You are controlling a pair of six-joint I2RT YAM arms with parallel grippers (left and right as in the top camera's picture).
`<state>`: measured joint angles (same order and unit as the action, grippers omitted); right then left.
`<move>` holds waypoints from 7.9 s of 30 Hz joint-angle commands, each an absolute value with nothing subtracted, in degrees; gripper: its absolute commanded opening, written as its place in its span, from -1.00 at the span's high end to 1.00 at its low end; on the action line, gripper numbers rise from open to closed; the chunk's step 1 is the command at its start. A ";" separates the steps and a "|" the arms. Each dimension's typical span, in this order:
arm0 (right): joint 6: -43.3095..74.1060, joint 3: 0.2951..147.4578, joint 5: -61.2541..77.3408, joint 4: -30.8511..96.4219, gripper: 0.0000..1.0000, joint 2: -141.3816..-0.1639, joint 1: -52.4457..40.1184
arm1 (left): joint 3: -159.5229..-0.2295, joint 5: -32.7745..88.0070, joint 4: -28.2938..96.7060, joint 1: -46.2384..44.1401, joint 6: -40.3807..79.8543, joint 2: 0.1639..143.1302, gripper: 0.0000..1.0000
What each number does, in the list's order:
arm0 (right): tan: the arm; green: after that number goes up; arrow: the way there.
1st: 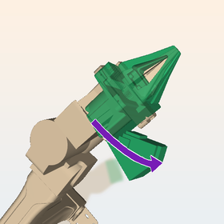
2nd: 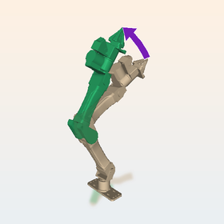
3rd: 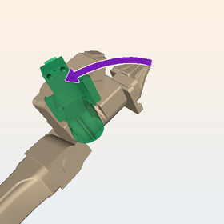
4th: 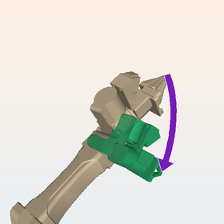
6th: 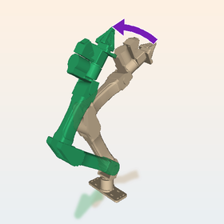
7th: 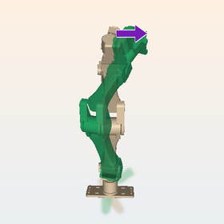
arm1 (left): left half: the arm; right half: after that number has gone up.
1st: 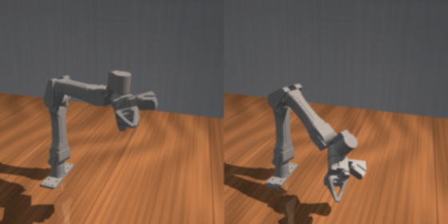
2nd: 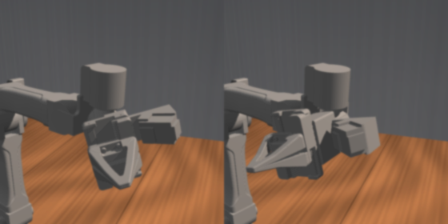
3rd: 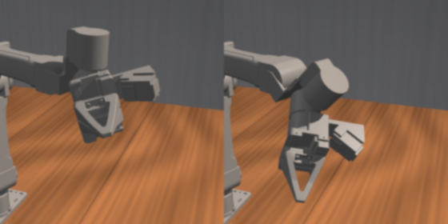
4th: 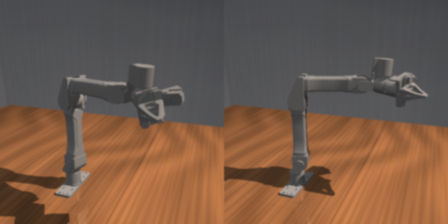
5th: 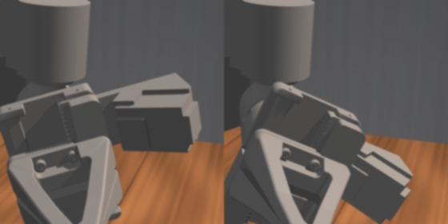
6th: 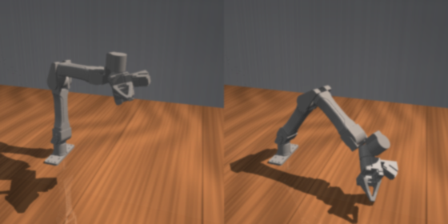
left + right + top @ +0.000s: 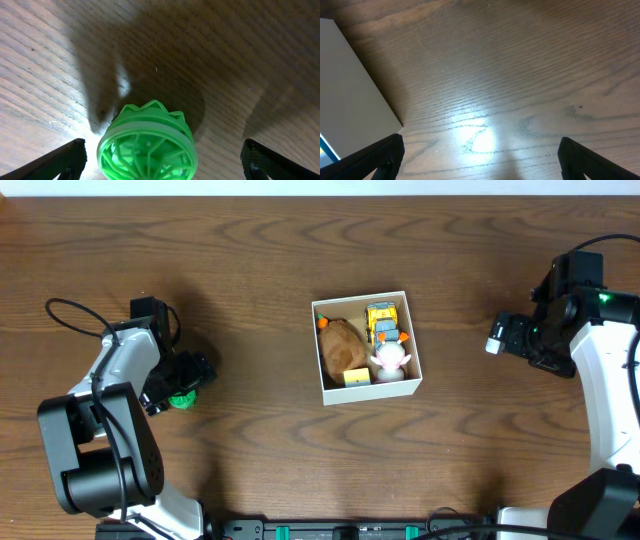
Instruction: Pack container
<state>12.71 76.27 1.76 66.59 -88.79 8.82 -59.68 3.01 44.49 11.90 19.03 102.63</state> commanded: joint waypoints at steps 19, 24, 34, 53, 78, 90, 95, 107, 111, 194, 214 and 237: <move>11.90 76.09 1.96 67.07 -0.99 -89.21 9.32 | -59.46 3.07 46.26 12.10 17.87 102.98 0.01; 11.90 76.09 1.96 67.07 -0.98 -89.21 9.32 | -59.66 3.09 46.44 12.10 17.87 102.94 0.10; 11.92 76.09 1.98 66.78 -0.98 -89.21 9.30 | -72.10 6.02 55.16 5.61 17.82 97.36 0.63; 11.92 76.09 1.98 66.87 -0.98 -89.21 9.32 | -80.79 1.48 43.55 -35.68 13.96 94.24 0.73; 11.75 76.09 1.98 66.81 -0.98 -89.21 9.06 | -80.82 -1.23 47.79 -36.10 15.66 92.60 -0.96; 11.70 77.12 -2.48 51.40 -0.98 -84.29 -5.98 | -80.82 -5.19 47.40 -13.65 16.80 80.27 -0.96; 9.23 77.12 -2.07 49.01 -0.98 -84.23 -8.29 | -80.82 -5.21 47.07 -7.94 14.61 80.03 -0.96; 15.42 75.22 -3.27 53.28 -0.98 -66.83 -8.40 | -78.02 -0.43 57.80 0.62 14.61 64.16 -0.96; 15.51 68.62 -6.68 53.32 -0.98 -56.18 -9.21 | -71.50 0.58 57.74 0.58 13.80 53.04 -0.96; -0.30 0.32 3.40 4.01 -0.98 -0.27 -7.92 | -42.81 3.88 58.24 0.58 -5.76 18.28 -0.96; -0.30 0.32 3.40 4.01 -0.98 -0.27 -7.92 | -42.81 3.88 58.24 0.58 -5.76 18.28 -0.96; -0.30 0.32 3.40 4.01 -0.98 -0.27 -7.92 | -16.78 4.97 24.77 0.91 -4.91 0.12 -0.96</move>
<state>0.56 0.45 3.05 3.84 -0.69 -8.25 -20.62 4.34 29.43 0.62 -4.80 0.36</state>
